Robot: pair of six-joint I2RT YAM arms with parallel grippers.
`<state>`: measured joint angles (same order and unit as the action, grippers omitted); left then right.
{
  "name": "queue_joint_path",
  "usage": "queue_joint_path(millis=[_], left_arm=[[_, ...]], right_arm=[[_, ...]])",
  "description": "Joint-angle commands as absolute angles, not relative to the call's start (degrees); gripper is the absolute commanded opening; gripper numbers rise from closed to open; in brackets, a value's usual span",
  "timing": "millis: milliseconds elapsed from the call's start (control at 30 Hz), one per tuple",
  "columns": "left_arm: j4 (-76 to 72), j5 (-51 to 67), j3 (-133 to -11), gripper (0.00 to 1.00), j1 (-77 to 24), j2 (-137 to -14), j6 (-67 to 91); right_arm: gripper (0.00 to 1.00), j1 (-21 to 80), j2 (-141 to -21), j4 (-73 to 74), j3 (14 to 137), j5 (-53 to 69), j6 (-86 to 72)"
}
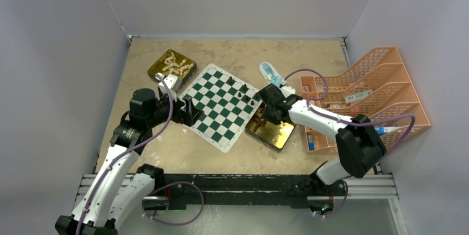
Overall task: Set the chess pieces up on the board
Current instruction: Pick up the chess piece from the storage box.
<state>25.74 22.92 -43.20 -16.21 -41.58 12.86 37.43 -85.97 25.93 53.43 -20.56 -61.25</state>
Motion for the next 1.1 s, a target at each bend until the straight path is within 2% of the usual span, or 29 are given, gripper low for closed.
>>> queue_joint_path(millis=[0,500,900,1067], left_arm=[[22.8,24.0,-42.7,0.97,-16.3,-40.7,12.5],[22.7,24.1,-42.7,0.97,-16.4,-41.1,12.5],[22.7,24.3,-42.7,0.96,-16.4,-41.3,12.6],[22.9,24.0,-42.6,0.96,-16.4,-41.5,12.6]], right_arm=[[0.31,37.4,-86.0,23.3,52.7,-18.6,-64.5],[0.28,37.4,-92.3,21.8,51.3,-17.0,-64.3],[0.26,37.5,-94.4,26.6,54.2,-22.1,-63.6],[0.21,37.5,-94.4,28.7,55.7,-26.1,-62.7]])
